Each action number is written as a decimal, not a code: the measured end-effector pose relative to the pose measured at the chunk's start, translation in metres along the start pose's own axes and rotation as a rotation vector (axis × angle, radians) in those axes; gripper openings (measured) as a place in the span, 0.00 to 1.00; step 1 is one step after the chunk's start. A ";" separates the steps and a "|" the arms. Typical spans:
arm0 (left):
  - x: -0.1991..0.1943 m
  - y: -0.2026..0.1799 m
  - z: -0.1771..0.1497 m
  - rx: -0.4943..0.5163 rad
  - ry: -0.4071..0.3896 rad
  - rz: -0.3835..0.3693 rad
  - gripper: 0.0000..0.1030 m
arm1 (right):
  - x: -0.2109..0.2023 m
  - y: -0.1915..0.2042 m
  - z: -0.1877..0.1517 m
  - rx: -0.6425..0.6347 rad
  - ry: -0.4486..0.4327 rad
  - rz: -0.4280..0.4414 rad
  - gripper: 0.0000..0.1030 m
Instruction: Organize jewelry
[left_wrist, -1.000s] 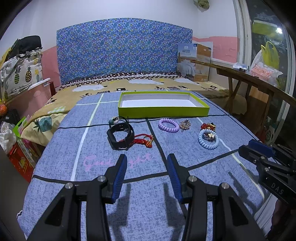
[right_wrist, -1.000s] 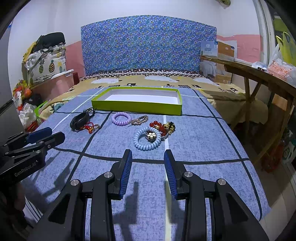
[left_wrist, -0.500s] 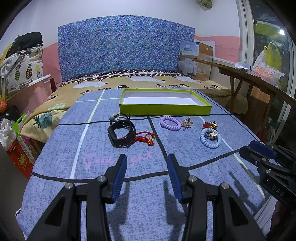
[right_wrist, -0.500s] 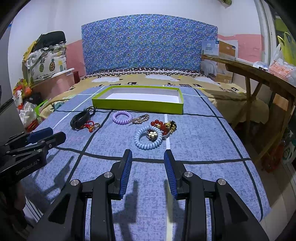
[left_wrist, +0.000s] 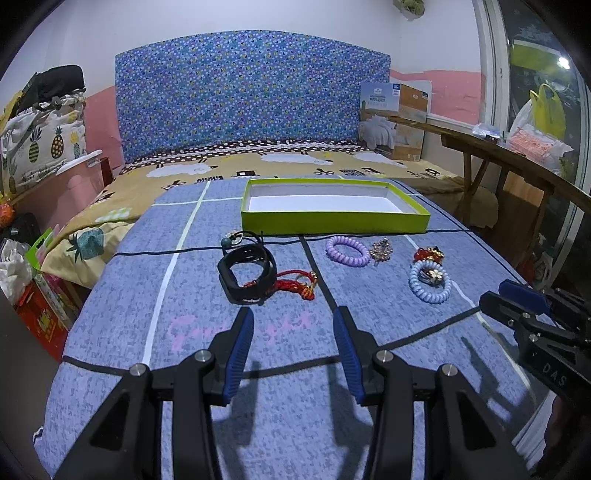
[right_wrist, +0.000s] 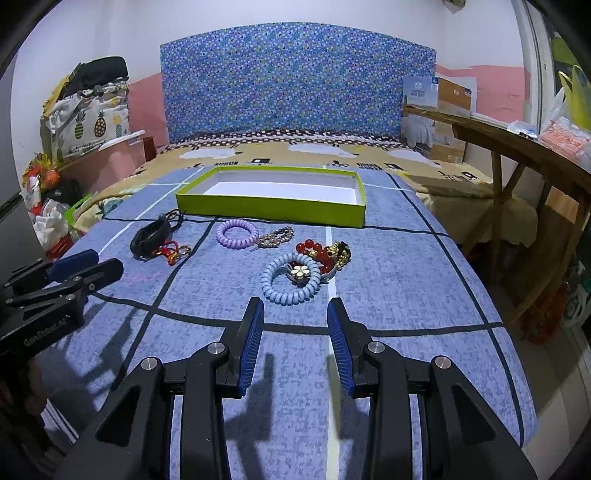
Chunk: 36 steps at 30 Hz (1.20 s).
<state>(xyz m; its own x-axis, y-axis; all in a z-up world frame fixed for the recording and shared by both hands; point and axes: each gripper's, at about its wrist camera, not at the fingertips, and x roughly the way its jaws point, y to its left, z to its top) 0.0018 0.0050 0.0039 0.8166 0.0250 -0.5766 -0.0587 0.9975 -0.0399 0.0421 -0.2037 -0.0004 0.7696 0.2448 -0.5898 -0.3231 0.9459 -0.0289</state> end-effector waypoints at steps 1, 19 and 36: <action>0.003 0.003 0.003 -0.005 0.004 0.002 0.45 | 0.003 -0.001 0.001 -0.001 0.006 -0.001 0.35; 0.073 0.056 0.040 -0.146 0.173 0.059 0.45 | 0.067 -0.035 0.030 0.129 0.171 0.048 0.35; 0.110 0.052 0.049 -0.109 0.283 0.104 0.16 | 0.080 -0.046 0.030 0.175 0.236 0.094 0.10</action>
<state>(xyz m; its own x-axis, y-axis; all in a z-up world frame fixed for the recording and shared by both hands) 0.1168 0.0631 -0.0222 0.6116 0.0916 -0.7859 -0.2075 0.9771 -0.0475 0.1348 -0.2211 -0.0225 0.5849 0.2962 -0.7551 -0.2713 0.9488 0.1620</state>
